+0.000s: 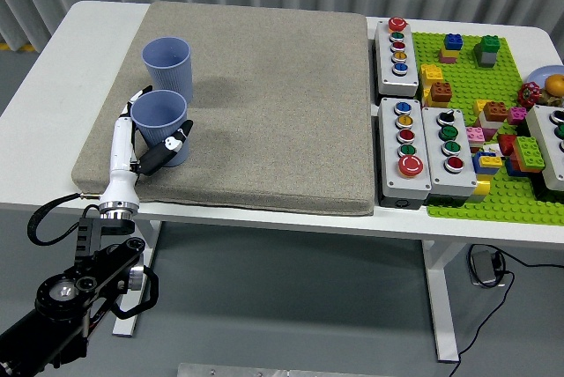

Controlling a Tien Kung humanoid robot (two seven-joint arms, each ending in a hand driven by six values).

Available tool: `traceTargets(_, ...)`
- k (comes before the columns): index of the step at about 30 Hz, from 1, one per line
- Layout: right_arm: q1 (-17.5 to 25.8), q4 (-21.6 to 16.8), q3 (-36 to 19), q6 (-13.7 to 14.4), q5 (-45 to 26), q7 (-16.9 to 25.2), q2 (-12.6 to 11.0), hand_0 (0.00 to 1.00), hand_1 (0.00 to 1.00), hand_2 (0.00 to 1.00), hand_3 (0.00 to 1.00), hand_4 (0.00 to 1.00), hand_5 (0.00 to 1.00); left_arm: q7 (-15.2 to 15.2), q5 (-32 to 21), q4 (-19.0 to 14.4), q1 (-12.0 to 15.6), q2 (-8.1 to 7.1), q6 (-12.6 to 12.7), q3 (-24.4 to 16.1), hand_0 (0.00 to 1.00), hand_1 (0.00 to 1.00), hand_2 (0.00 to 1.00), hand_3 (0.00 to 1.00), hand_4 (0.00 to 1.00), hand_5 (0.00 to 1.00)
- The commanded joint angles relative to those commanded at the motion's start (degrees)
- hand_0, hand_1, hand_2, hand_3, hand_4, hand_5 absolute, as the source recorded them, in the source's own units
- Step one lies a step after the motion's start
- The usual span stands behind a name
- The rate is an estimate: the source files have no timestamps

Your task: Pick cup pour cup place

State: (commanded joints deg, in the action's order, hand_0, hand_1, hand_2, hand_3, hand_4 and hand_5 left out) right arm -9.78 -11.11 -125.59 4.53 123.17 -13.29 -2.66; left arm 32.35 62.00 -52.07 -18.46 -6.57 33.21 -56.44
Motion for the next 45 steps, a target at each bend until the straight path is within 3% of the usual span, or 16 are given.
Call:
traceTargets(27,0.22,-0.03,0.32,0.03,-0.2,-0.14,0.04,0.686,0.639,0.581,0.58,0.002,0.178,-2.43,6.89,-1.39,1.89,-0.43,-2.01,-2.26,0.812,0.866,0.998,0.998,0.982,0.47)
traceTargets(33,0.12,-0.01,0.49,0.1,-0.52,-0.11,0.02,0.686,0.639,0.581,0.58,0.002,0.174,-3.81,9.82,-2.03,2.18,-0.66,-2.28,-2.95,0.838,0.889,0.998,0.998,0.996,0.434)
traceTargets(34,0.12,-0.01,0.46,0.1,-0.5,-0.11,0.02,0.686,0.639,0.58,0.58,0.002,0.174,-4.04,10.33,-2.1,2.23,-0.69,-2.25,-3.07,0.853,0.9,0.998,0.998,0.998,0.392)
traceTargets(45,0.03,0.0,0.44,0.21,-0.67,-0.11,0.03,0.686,0.639,0.58,0.58,0.002,0.173,-4.95,11.62,-1.87,2.48,-0.79,-2.49,-4.12,0.857,0.905,0.998,0.998,0.988,0.354)
